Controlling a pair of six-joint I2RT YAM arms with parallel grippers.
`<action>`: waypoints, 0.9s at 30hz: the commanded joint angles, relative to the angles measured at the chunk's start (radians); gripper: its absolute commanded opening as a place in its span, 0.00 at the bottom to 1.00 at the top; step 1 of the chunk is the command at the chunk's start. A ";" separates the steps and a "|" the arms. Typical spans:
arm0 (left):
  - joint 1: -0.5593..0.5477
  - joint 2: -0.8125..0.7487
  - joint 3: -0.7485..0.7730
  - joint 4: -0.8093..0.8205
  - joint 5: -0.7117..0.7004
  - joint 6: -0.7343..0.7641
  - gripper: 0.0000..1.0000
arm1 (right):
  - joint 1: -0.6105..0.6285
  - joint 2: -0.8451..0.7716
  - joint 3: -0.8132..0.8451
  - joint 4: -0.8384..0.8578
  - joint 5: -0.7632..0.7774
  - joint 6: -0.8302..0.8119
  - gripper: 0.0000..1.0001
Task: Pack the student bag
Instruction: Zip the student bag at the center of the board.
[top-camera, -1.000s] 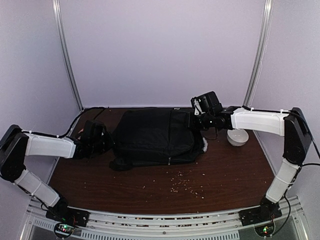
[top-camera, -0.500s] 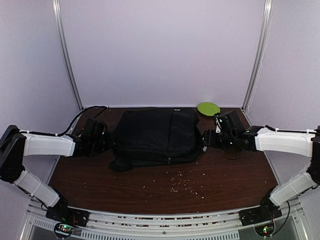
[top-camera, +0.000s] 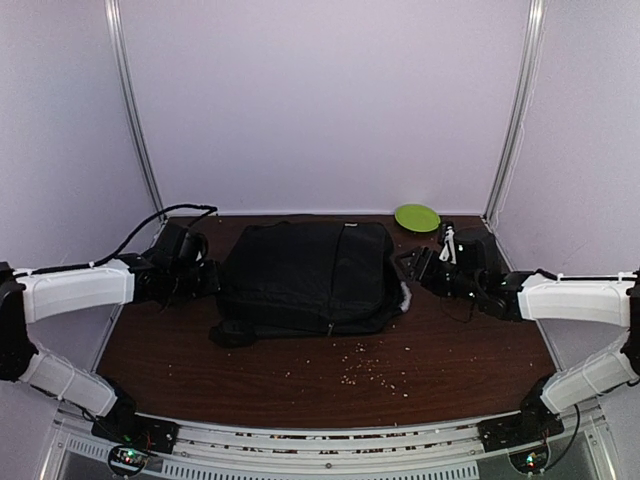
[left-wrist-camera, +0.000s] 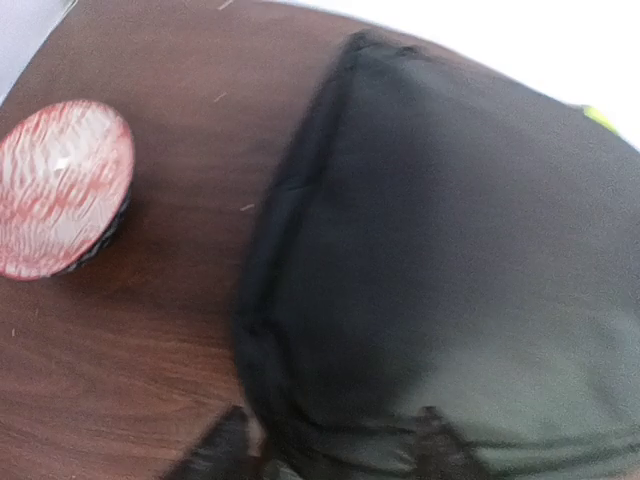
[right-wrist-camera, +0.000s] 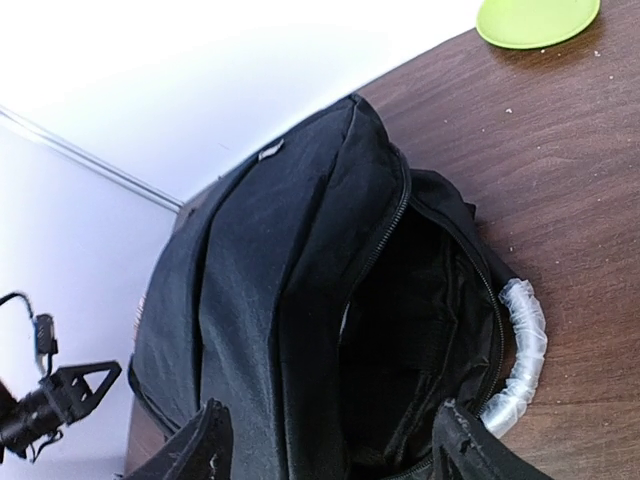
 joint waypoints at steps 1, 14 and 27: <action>-0.133 -0.092 0.132 -0.064 -0.087 0.110 0.75 | -0.006 -0.054 -0.048 0.096 0.028 0.087 0.68; -0.425 0.291 0.593 -0.162 -0.169 0.343 0.85 | -0.006 -0.090 -0.126 0.070 0.075 0.171 0.63; -0.598 0.840 1.233 -0.376 -0.389 0.484 0.89 | -0.005 -0.431 -0.215 -0.233 0.280 0.130 0.63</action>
